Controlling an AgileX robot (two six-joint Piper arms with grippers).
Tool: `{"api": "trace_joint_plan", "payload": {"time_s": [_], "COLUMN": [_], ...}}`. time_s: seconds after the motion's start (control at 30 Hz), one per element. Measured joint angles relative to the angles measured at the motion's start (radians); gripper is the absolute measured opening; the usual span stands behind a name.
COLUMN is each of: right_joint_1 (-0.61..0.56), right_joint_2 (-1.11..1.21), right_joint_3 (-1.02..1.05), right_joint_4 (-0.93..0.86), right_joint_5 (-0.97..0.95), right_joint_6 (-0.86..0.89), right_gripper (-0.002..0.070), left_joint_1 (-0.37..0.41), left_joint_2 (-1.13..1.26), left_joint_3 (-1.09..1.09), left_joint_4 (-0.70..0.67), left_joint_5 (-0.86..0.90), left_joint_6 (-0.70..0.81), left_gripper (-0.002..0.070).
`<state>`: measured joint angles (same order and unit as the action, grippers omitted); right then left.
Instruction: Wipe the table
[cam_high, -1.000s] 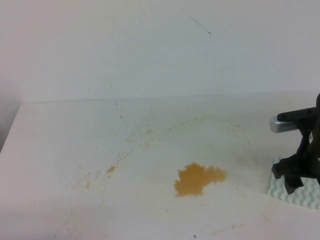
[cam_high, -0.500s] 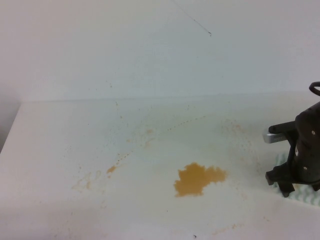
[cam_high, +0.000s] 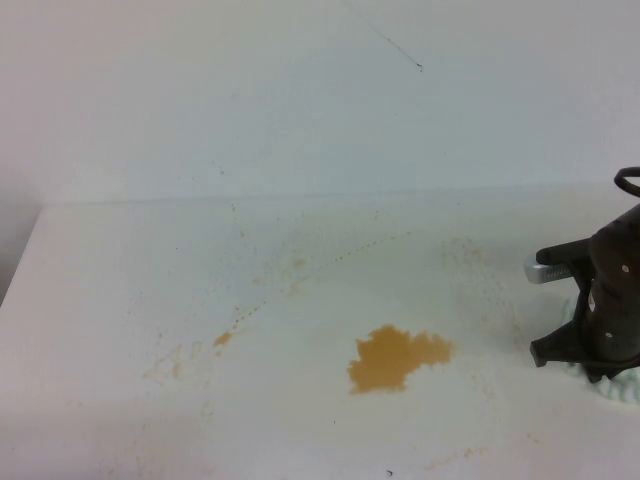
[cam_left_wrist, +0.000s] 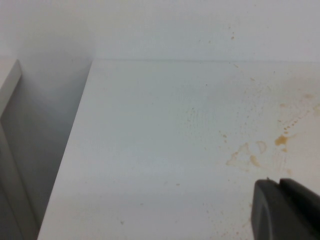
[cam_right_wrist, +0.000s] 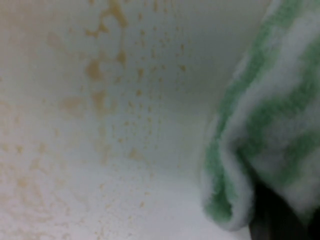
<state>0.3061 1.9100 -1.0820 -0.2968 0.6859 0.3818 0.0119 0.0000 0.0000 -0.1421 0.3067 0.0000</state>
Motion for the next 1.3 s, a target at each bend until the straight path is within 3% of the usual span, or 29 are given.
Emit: {"api": "trace_joint_plan", "payload": {"time_s": [0.43, 0.73, 0.97, 1.3], "right_joint_1": [0.015, 0.145, 0.173, 0.303], "right_joint_2": [-0.084, 0.076, 0.274, 0.354], "right_joint_3": [-0.169, -0.365, -0.508, -0.633], "right_joint_4": [0.377, 0.401, 0.417, 0.367], "right_joint_5": [0.077, 0.109, 0.17, 0.245], "right_joint_6": [-0.349, -0.351, -0.321, -0.321], "right_gripper": [0.003, 0.003, 0.0029, 0.0029], "left_joint_1": [0.0, 0.0, 0.0, 0.0], "left_joint_2": [0.0, 0.0, 0.0, 0.0], "left_joint_3": [0.0, 0.0, 0.0, 0.0], "left_joint_4": [0.0, 0.0, 0.0, 0.0], "left_joint_5": [0.0, 0.0, 0.0, 0.002], "left_joint_6": [0.0, 0.0, 0.0, 0.0], "left_gripper": [-0.0003, -0.0003, -0.0003, -0.0004]}}
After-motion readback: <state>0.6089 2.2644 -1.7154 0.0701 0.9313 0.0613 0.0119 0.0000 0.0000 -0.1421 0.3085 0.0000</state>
